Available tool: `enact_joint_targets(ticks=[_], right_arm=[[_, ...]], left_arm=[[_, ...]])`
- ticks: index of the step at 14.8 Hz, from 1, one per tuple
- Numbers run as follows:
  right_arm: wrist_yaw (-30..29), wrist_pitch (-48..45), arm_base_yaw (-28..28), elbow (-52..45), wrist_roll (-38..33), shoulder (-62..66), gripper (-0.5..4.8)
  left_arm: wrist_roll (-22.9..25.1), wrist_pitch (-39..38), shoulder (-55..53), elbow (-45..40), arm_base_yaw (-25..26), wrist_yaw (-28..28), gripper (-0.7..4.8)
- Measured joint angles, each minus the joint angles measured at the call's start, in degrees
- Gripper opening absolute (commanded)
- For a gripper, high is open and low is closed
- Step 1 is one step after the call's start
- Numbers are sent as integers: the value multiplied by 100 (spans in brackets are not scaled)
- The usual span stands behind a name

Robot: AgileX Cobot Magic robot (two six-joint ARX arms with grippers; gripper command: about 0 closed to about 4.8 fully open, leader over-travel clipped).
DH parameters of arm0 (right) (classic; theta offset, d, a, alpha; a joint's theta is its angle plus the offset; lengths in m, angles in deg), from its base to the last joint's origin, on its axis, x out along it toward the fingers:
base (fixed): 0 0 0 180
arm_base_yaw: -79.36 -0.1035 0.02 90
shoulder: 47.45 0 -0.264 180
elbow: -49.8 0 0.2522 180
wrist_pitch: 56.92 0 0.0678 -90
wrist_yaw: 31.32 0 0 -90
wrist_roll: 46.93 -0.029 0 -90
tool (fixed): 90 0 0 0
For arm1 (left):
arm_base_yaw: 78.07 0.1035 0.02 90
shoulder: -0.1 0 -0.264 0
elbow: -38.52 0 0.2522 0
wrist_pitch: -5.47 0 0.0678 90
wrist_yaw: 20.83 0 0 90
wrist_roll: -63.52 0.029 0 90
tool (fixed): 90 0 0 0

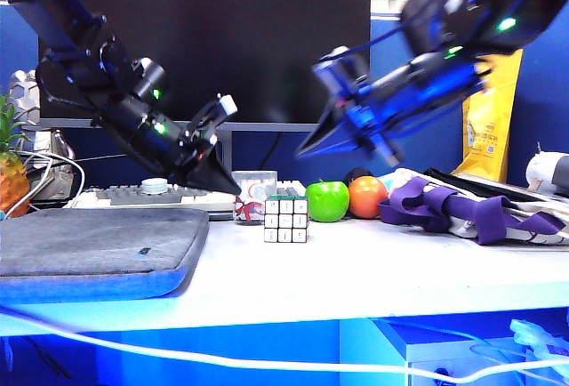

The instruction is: Rotate the Rubik's Cube so that its red face is facing towards you.

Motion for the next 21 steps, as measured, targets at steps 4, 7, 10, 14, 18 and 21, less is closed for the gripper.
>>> enact_joint_targets(ticks=[4, 7, 10, 14, 18, 21], right_arm=[[918, 184, -343, 271, 0, 511, -6], [931, 398, -376, 907, -85, 977, -6], [946, 487, -374, 1113, -94, 1069, -6], [942, 597, -369, 1121, -83, 1071, -6], [968, 643, -363, 1121, 146, 1327, -6], [1198, 656, -284, 1113, 170, 1515, -6]], left_arm=[[22, 551, -247, 254, 2, -442, -5], [-24, 352, -763, 1161, -83, -404, -5], [-22, 315, -1204, 1692, -328, -295, -5], [-2, 284, -1639, 1987, -354, -313, -5], [-2, 273, -1652, 1998, -363, -94, -5], [-4, 125, -1652, 2000, -424, 79, -6]])
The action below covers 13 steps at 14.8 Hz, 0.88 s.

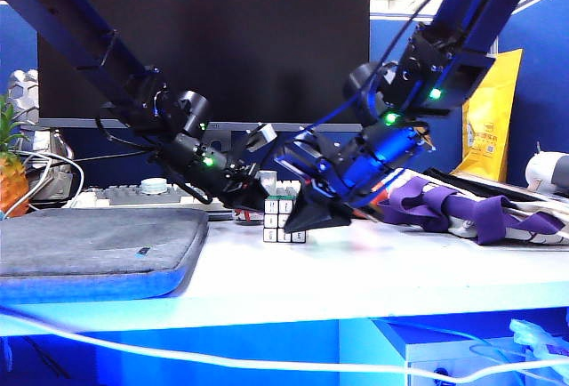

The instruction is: Rotate the Rubik's Cube so that its red face is facing towards you.

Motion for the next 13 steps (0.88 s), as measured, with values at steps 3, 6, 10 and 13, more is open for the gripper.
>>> enact_joint_targets(ticks=[3, 6, 10, 13], right_arm=[[33, -216, 278, 2, -4, 4, -6], [42, -234, 455, 234, -4, 20, -6], [166, -415, 542, 553, 4, 94, -6], [254, -599, 564, 579, 4, 166, -6]], left_arm=[[0, -293, 0, 0, -24, 103, -5], [0, -586, 0, 0, -57, 192, -5], [2, -1174, 2, -2, -280, 256, -5], [22, -1346, 22, -9, -566, 264, -5]])
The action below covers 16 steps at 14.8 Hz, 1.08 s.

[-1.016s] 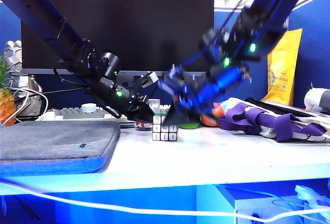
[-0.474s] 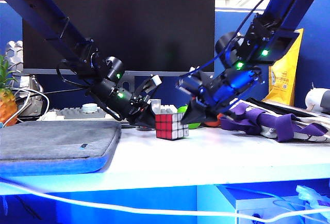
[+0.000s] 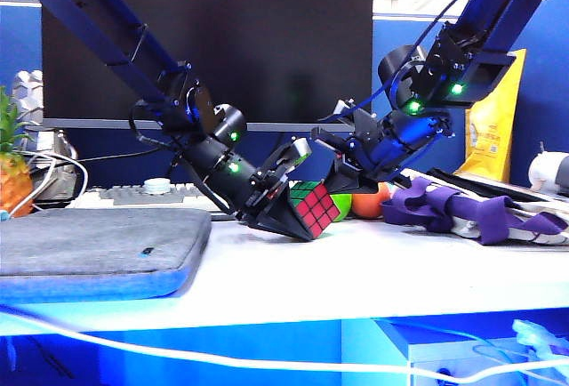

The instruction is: Rotate the Rubik's Cube so that its red face is facing towards you.

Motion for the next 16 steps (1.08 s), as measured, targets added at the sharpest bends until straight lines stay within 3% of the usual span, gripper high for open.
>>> enact_joint_targets(ticks=[6, 11, 16], right_arm=[[7, 260, 2, 20, 286, 15, -6], [35, 479, 4, -15, 321, 44, -6], [24, 693, -2, -42, 323, 103, -6]], left_arm=[[22, -216, 85, 7, 26, -385, -5], [411, -459, 343, 9, 120, -1010, -5], [426, -442, 404, 20, 201, -1086, -5]])
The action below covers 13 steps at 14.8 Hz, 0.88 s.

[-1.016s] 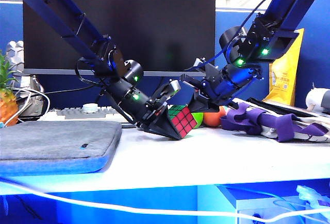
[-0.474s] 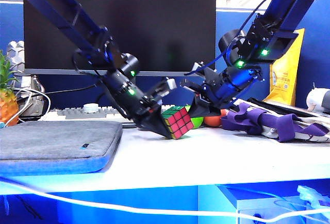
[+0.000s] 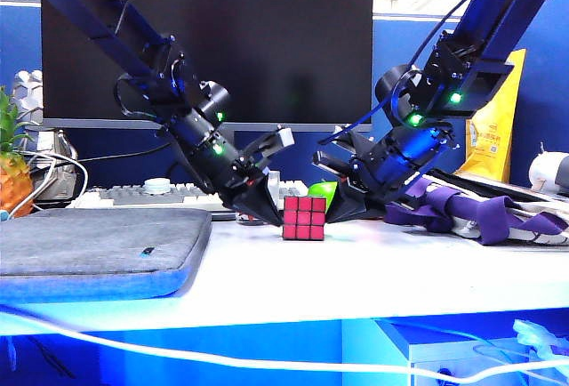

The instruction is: Rotate the Rubik's Cube so that its red face is facing towards you.

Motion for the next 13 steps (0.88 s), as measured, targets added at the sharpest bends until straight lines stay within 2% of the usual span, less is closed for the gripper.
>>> enact_joint_targets(ticks=[5, 13], right_arm=[[-131, -13, 4, 0, -7, -4, -6], [-105, -33, 46, 0, -9, -59, -6]], left_arm=[[2, 37, 181, 37, 48, -153, -5], [35, -319, 181, 37, 52, -238, -5]])
